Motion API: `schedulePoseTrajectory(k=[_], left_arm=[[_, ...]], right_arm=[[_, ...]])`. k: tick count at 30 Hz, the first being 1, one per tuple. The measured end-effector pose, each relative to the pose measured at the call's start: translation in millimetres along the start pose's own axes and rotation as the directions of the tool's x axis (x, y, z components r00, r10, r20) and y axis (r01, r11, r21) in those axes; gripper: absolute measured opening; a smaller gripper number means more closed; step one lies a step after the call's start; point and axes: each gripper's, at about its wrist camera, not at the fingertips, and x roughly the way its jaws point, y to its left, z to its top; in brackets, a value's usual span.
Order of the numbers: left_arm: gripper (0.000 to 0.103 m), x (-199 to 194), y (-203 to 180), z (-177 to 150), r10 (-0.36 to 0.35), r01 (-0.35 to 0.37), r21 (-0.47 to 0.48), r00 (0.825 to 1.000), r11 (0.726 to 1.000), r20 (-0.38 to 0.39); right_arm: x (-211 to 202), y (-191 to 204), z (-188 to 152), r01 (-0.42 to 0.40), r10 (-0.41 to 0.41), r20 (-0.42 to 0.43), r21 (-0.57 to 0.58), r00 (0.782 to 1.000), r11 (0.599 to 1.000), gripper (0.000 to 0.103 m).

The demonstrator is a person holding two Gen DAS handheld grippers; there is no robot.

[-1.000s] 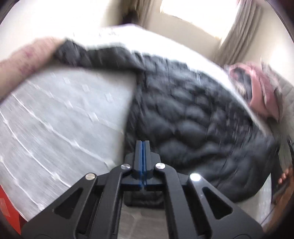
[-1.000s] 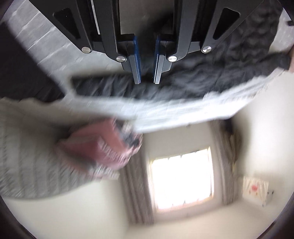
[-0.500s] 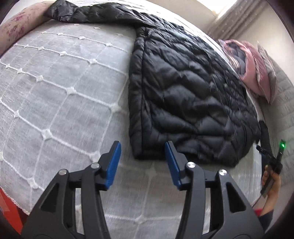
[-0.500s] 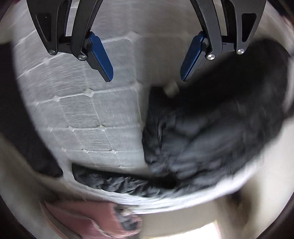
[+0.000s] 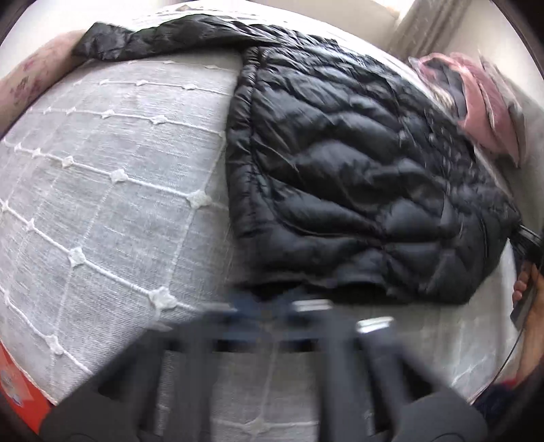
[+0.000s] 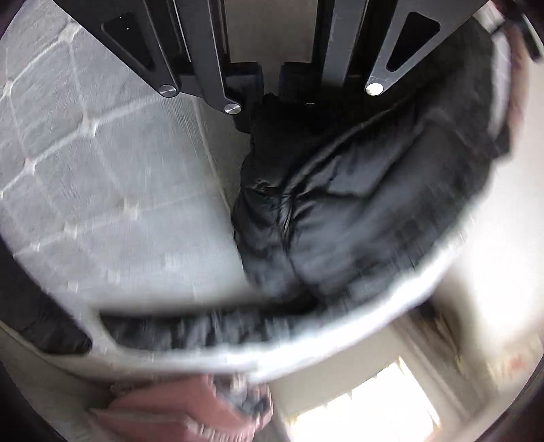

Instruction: Fold large clothes

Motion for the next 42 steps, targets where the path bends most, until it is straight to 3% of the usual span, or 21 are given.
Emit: schedulePoseTrajectory(k=[3,6,8,11,13,15,17,21,24,26,28,29,30,31,32,33,35,36,38,40,42], left_arm=[[0.002,-14,11,8,-0.066,0.070,-0.075,0.996,0.995,0.060],[0.002,-35,22,15,-0.081,0.096,-0.108,0.986,0.989,0.143],[0.002,-36,21,16,-0.076,0.090,-0.096,0.987,0.991,0.143],[0.002,-28,26,14,-0.099,0.110,-0.118,0.991,0.987,0.093],[0.002,-36,38,15,-0.138,0.157,-0.163,0.983,0.974,0.125],[0.002,-44,40,19,-0.150,0.177,-0.163,0.974,0.971,0.168],[0.002,-42,31,23,-0.133,0.151,-0.108,0.978,0.983,0.159],[0.002,-19,11,13,-0.121,0.122,-0.038,0.992,0.992,0.042],[0.020,-11,9,1,-0.128,0.128,-0.037,0.992,0.991,-0.017],[0.021,-12,9,-1,-0.113,0.112,-0.027,0.994,0.993,-0.016],[0.021,-11,10,-2,-0.094,0.094,-0.018,0.996,0.995,-0.010],[0.020,-10,11,-3,-0.080,0.080,-0.015,0.997,0.997,-0.013],[0.009,-9,9,-3,-0.073,0.073,-0.011,0.997,0.997,-0.013],[0.004,-9,9,-2,-0.057,0.057,-0.005,0.998,0.998,-0.008],[0.003,-10,8,2,-0.052,0.052,-0.008,0.999,0.999,0.005],[0.002,-14,11,4,-0.057,0.058,-0.018,0.998,0.998,0.027],[0.002,-29,16,10,-0.073,0.077,-0.041,0.993,0.996,0.098],[0.001,-39,19,14,-0.081,0.089,-0.050,0.986,0.995,0.142],[0.001,-59,25,19,-0.119,0.134,-0.053,0.968,0.990,0.221],[0.001,-67,29,20,-0.097,0.115,-0.056,0.959,0.992,0.265],[0.002,-59,27,20,-0.048,0.061,-0.046,0.970,0.997,0.240]], right_arm=[[-71,19,18,-0.171,0.158,0.244,0.033,0.957,0.985,0.003],[-113,31,22,-0.226,0.210,0.345,0.006,0.915,0.974,0.003],[-114,40,19,-0.140,0.149,0.328,-0.050,0.933,0.989,0.003],[-82,30,13,0.014,-0.010,0.188,-0.021,0.982,1.000,0.003],[-87,8,17,-0.074,0.050,0.219,0.101,0.974,0.992,0.003],[-107,-1,22,-0.213,0.157,0.318,0.150,0.935,0.966,0.003],[-121,17,25,-0.115,0.086,0.358,0.062,0.930,0.991,0.005],[-74,12,10,-0.021,0.015,0.119,0.048,0.993,0.999,0.010],[-53,-15,-8,-0.010,0.008,0.010,0.167,1.000,0.986,0.022],[-45,-25,-16,-0.003,0.011,-0.040,0.196,0.999,0.981,0.044],[-34,-24,-20,0.093,-0.082,-0.080,0.134,0.993,0.987,0.048],[-30,-22,-20,0.138,-0.129,-0.085,0.101,0.988,0.985,0.048],[-22,-24,-18,0.163,-0.156,-0.087,0.078,0.984,0.984,0.046],[-22,-22,-18,0.188,-0.183,-0.080,0.063,0.980,0.980,0.036],[-24,-21,-18,0.209,-0.206,-0.060,0.049,0.977,0.977,0.013],[-28,-19,-15,0.221,-0.221,-0.024,0.043,0.975,0.974,0.006],[-46,-26,-12,0.170,-0.176,0.056,0.104,0.983,0.980,0.005],[-61,-27,-7,0.086,-0.105,0.127,0.151,0.986,0.985,0.005],[-96,-23,1,-0.081,0.026,0.269,0.193,0.963,0.978,0.004],[-111,-13,4,-0.085,0.031,0.301,0.171,0.953,0.982,0.004],[-104,-11,3,-0.016,-0.027,0.265,0.157,0.964,0.987,0.004]])
